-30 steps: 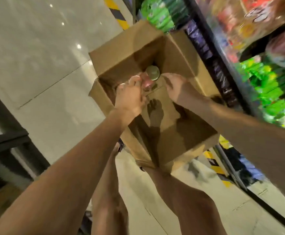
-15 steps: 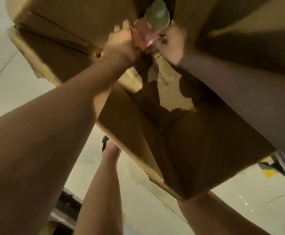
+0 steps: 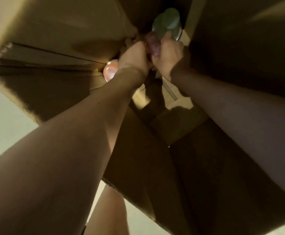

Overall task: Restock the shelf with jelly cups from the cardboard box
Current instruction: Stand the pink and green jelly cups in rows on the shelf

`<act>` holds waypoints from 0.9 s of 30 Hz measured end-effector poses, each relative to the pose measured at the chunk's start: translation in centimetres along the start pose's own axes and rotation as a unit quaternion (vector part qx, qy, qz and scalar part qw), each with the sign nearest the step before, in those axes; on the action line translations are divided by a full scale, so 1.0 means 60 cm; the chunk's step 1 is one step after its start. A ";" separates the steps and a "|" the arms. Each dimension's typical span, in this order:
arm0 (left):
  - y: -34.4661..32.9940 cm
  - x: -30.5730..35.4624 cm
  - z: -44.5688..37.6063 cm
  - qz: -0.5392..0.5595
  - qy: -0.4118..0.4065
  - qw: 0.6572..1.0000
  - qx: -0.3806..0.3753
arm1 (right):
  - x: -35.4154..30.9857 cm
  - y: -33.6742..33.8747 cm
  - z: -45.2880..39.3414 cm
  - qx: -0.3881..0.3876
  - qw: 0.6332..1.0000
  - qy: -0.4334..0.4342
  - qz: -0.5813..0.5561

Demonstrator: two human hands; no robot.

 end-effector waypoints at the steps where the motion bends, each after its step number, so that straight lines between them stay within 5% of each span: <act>1: -0.003 0.001 -0.002 -0.008 0.001 1.000 -0.006 | 0.005 -0.003 0.000 -0.009 1.000 -0.019 -0.017; 11: 0.003 0.013 0.001 -0.007 0.005 0.999 -0.039 | 0.024 -0.028 0.001 -0.109 0.986 -0.099 -0.078; 16: 0.021 0.011 0.015 -0.018 0.004 0.999 -0.045 | 0.072 0.001 0.046 -0.073 0.995 -0.074 0.012; 27: 0.102 0.027 0.150 -0.069 0.006 0.996 -0.047 | 0.027 0.175 0.139 -0.063 0.998 -0.027 0.014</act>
Point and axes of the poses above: each hand's wrist, its own z-axis away from the middle knuckle, its own y-axis out of the back of the hand, x = y × z, the point moved 6 cm from there along -z, towards the middle knuckle, and after that the axes turned 9 degrees about x, right-handed, at the moved point
